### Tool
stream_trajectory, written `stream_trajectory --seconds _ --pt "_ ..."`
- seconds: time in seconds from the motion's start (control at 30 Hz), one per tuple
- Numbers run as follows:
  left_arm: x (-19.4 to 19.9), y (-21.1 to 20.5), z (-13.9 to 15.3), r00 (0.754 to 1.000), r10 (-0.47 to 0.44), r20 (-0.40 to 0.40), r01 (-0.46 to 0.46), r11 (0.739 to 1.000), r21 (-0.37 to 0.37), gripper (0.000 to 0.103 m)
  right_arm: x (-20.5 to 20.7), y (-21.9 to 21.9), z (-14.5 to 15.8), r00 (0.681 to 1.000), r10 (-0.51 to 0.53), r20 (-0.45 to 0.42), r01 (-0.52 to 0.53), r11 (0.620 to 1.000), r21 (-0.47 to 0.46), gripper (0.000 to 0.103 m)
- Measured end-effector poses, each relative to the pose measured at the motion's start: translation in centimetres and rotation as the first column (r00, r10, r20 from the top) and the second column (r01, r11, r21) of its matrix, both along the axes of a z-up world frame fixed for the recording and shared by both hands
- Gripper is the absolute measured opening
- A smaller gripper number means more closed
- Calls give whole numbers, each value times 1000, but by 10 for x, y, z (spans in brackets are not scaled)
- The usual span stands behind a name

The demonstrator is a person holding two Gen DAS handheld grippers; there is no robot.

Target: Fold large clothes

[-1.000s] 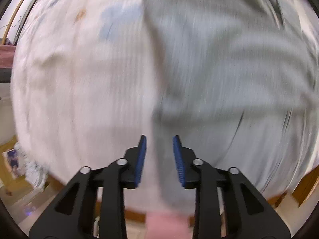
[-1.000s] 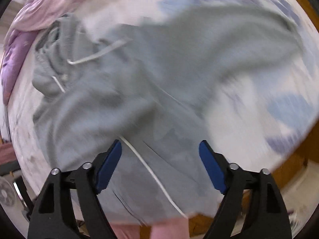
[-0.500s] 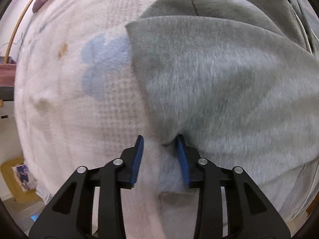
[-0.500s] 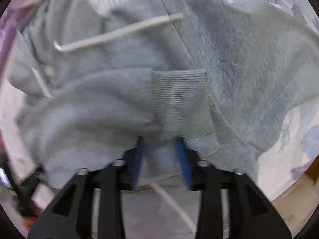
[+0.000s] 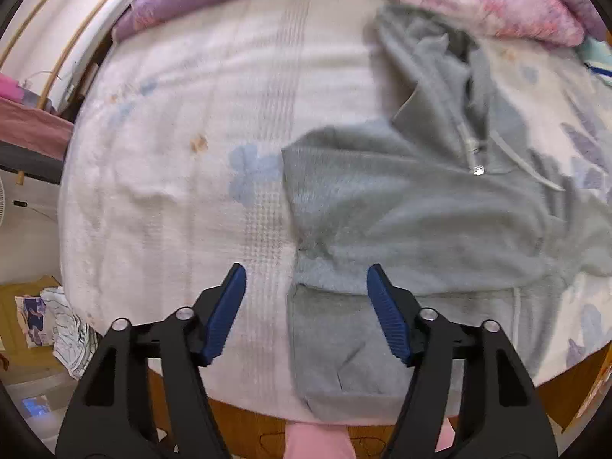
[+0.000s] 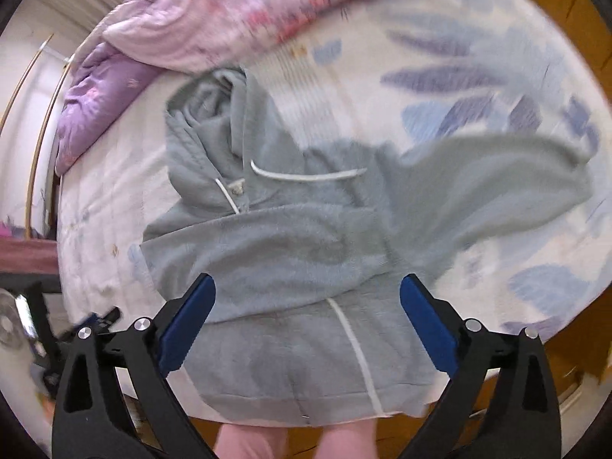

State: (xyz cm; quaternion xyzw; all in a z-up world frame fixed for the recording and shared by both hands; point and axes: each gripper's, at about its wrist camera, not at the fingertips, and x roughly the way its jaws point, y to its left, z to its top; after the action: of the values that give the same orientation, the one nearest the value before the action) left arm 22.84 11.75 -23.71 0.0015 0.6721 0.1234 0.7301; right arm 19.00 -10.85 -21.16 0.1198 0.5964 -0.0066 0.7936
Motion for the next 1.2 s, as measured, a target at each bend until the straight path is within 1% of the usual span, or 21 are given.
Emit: stream_trajectory --seconds 0.03,0.07,0.1,0.13,0.17,0.2,0.23,0.33,0.43,0.5,0.53,0.6,0.63,0.67,0.73,0.8,0.9,0.97,1.0,1.1,1.2 --pt "-30 27 7 1000 3 25 -3 1000 -11 69 -8 0 14 999 17 33 -16 1000 -12 94" --pt "-40 37 10 999 3 37 -2 1000 -13 71 -12 0 22 998 26 48 -25 999 -25 94" --pt "-41 49 15 998 3 55 -2 1000 -16 74 -17 -1 30 997 37 67 -34 999 -36 94" --pt "-47 46 27 997 8 83 -7 1000 -19 80 -25 -3 44 994 50 98 -46 998 -40 94" --pt "-63 57 35 994 15 112 -13 1000 -25 83 -32 -5 53 991 54 126 -49 998 -39 94" --pt "-73 80 36 992 16 122 -12 1000 -29 83 -38 -8 61 987 45 153 -40 998 -38 94" --pt "-79 77 48 991 10 135 -4 999 -41 83 -47 -13 71 982 23 186 -18 999 -29 94" --pt "-100 77 65 984 -18 175 28 998 -50 84 -70 -26 88 969 -39 243 40 999 2 94" --pt "-115 64 76 974 -53 221 70 995 -73 86 -84 -36 88 981 -63 186 60 998 23 94" --pt "-121 54 76 963 -86 256 115 989 -98 87 -100 -44 92 974 -105 200 108 994 -2 94" --pt "-123 48 74 958 -111 266 141 985 -96 90 -111 -49 96 969 -135 208 144 989 -27 94" --pt "-127 36 71 952 -150 266 178 981 -84 90 -128 -56 103 959 -169 229 184 982 -44 94" --pt "-129 28 71 946 -174 273 206 974 -93 90 -136 -60 104 955 -184 231 203 977 -65 94" --pt "-130 23 70 941 -192 278 228 968 -106 90 -142 -63 104 956 -195 217 219 971 -92 94" --pt "-130 12 68 935 -221 277 261 958 -118 90 -153 -69 105 956 -217 198 242 963 -115 94" --pt "-136 11 66 928 -236 290 282 951 -128 90 -162 -75 106 949 -241 203 266 958 -106 94" --pt "-145 3 70 911 -247 331 307 941 -143 90 -172 -87 105 936 -288 203 308 948 -75 94" --pt "-147 -3 72 905 -253 343 318 936 -148 90 -177 -96 104 927 -309 211 330 941 -73 94" --pt "-153 0 71 902 -258 347 324 934 -149 90 -178 -100 103 925 -315 212 337 938 -79 94" --pt "-156 -12 71 890 -292 351 353 928 -123 90 -180 -117 101 921 -327 213 353 930 -100 94" --pt "-151 -34 74 875 -301 379 360 928 -92 90 -175 -142 95 921 -331 203 356 929 -100 94"
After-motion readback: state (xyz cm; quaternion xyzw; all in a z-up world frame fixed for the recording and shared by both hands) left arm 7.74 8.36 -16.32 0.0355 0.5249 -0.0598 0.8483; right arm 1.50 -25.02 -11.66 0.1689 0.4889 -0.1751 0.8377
